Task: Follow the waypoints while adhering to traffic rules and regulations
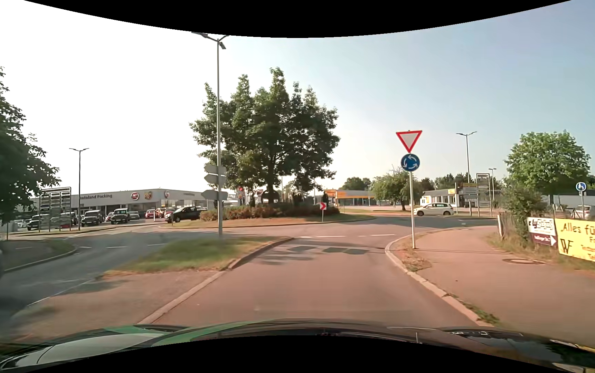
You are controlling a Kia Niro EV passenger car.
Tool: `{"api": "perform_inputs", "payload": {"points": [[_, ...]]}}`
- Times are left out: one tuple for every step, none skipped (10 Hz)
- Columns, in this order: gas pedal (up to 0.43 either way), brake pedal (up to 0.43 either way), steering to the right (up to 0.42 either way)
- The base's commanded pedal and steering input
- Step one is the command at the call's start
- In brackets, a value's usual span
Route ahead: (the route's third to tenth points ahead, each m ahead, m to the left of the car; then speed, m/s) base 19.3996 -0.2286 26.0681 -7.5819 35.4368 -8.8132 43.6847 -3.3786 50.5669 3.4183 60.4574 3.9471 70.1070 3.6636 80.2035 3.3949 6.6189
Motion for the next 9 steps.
{"api": "perform_inputs", "payload": {"points": [[0.000,0.232,0.023],[0.000,0.226,0.023],[0.000,0.232,0.026],[0.000,0.232,0.032],[0.000,0.232,0.043],[0.000,0.232,0.051],[0.000,0.232,0.056],[0.000,0.232,0.064],[0.000,0.238,0.075]]}}
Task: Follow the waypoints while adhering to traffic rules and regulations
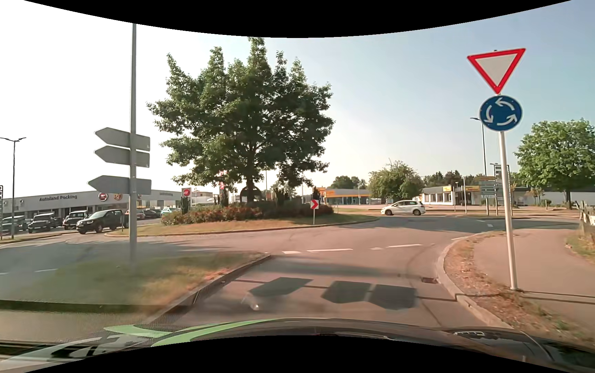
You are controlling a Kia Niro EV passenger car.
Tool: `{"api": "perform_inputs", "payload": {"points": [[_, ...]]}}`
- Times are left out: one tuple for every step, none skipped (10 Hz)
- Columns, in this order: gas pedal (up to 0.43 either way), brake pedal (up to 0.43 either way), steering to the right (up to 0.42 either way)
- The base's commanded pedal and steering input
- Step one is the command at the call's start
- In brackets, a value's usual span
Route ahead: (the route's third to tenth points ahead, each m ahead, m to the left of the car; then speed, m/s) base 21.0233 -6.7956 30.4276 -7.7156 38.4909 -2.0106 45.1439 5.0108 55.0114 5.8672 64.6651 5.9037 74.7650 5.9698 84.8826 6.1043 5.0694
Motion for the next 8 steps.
{"api": "perform_inputs", "payload": {"points": [[0.000,0.238,0.085],[0.000,0.238,0.094],[0.000,0.244,0.103],[0.000,0.244,0.110],[0.000,0.244,0.119],[0.000,0.244,0.126],[0.000,0.244,0.129],[0.000,0.250,0.134]]}}
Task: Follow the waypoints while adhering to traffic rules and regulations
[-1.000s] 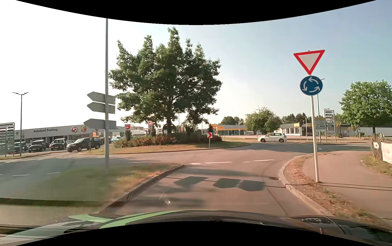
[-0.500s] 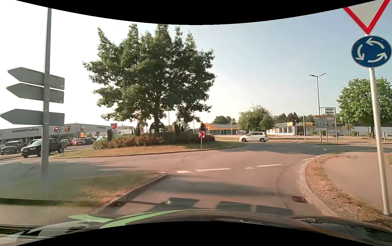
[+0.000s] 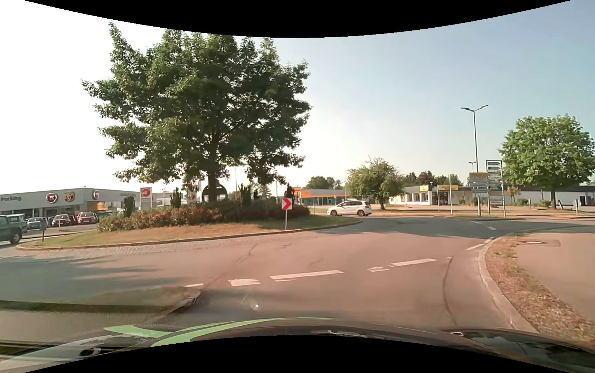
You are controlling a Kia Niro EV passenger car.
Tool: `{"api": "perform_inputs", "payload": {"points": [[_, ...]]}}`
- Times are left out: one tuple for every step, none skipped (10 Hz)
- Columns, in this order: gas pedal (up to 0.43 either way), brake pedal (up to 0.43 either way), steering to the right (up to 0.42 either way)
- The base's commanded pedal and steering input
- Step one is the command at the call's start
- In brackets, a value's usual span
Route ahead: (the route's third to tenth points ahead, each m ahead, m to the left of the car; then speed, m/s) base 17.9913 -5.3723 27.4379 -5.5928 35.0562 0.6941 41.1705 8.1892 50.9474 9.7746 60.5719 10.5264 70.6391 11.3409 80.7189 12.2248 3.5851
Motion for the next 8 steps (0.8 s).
{"api": "perform_inputs", "payload": {"points": [[0.000,0.250,0.139],[0.000,0.250,0.142],[0.000,0.250,0.143],[0.000,0.250,0.143],[0.000,0.250,0.143],[0.000,0.250,0.143],[0.000,0.250,0.145],[0.000,0.250,0.146]]}}
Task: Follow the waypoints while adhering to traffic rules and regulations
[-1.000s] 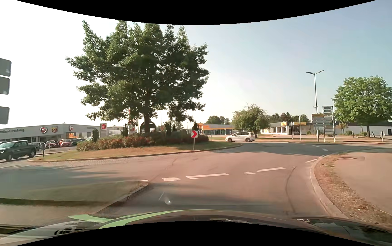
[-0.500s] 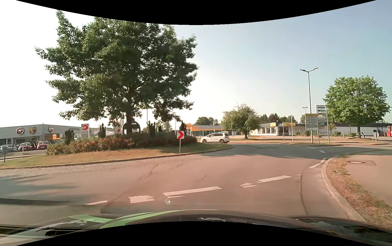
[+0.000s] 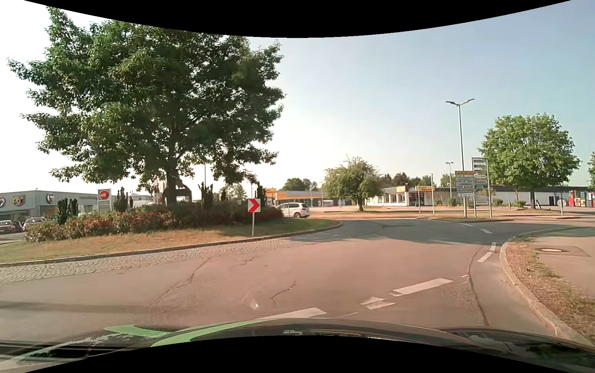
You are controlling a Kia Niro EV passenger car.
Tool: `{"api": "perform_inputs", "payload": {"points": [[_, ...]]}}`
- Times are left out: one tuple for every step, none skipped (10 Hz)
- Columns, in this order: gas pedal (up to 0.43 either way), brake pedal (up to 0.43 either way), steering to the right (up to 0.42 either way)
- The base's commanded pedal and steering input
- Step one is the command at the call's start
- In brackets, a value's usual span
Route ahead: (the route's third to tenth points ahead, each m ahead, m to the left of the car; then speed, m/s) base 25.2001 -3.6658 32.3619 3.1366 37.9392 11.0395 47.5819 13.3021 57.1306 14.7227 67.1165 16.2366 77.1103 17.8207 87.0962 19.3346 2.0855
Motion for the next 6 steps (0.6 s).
{"api": "perform_inputs", "payload": {"points": [[0.000,0.250,0.146],[0.000,0.250,0.147],[0.000,0.250,0.148],[0.000,0.250,0.149],[0.000,0.232,0.149],[0.000,0.116,0.149]]}}
